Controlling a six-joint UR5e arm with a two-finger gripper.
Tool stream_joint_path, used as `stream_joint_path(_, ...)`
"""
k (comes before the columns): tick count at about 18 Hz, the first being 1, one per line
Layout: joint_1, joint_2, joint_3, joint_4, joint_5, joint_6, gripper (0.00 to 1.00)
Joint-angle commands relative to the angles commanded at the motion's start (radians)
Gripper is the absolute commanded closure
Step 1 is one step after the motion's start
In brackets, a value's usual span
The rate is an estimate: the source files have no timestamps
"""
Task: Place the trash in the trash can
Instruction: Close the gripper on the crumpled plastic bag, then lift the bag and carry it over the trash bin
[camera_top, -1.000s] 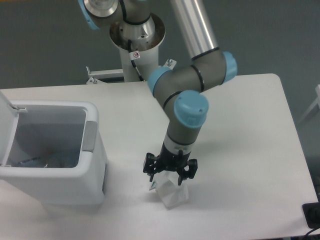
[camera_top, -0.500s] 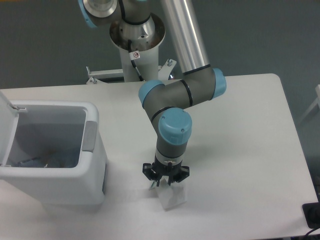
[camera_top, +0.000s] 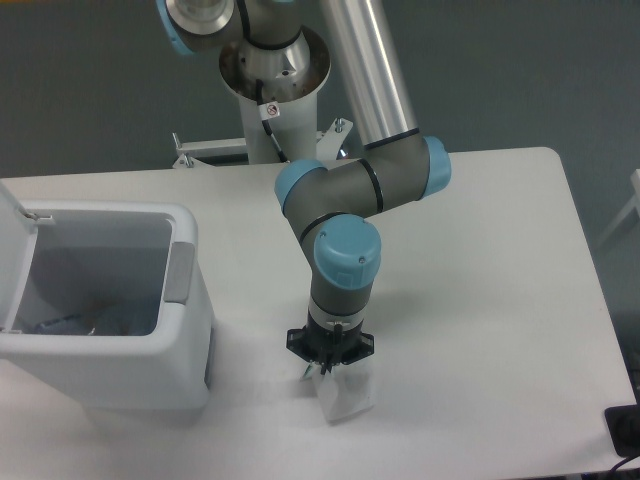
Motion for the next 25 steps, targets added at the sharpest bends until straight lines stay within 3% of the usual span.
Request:
stream_joint_path(3,-0.002,-0.009,0.061,-0.002,-0.054,-0.112,1.00)
stream_joint_path(5,-0.005,0.017,0.092,0.002,-0.081,-0.129,1.00)
stream_joint_path(7,-0.005,0.044,0.132,0.002,-0.178,-0.177,1.00)
stream_joint_path(10,-0.002,0.054,0.190,0.002,-0.192,-0.229,1.00)
stream_joint_path(13,0.005,0.104,0.232,0.002,-0.254,-0.278,1.00)
stream_joint_path(21,-0.003,0.274,0.233,0.000,-0.521,-0.393,1.00)
stream_joint_path(25,-0.047,0.324,0.206,-0.003,-0.569,-0.425,1.00)
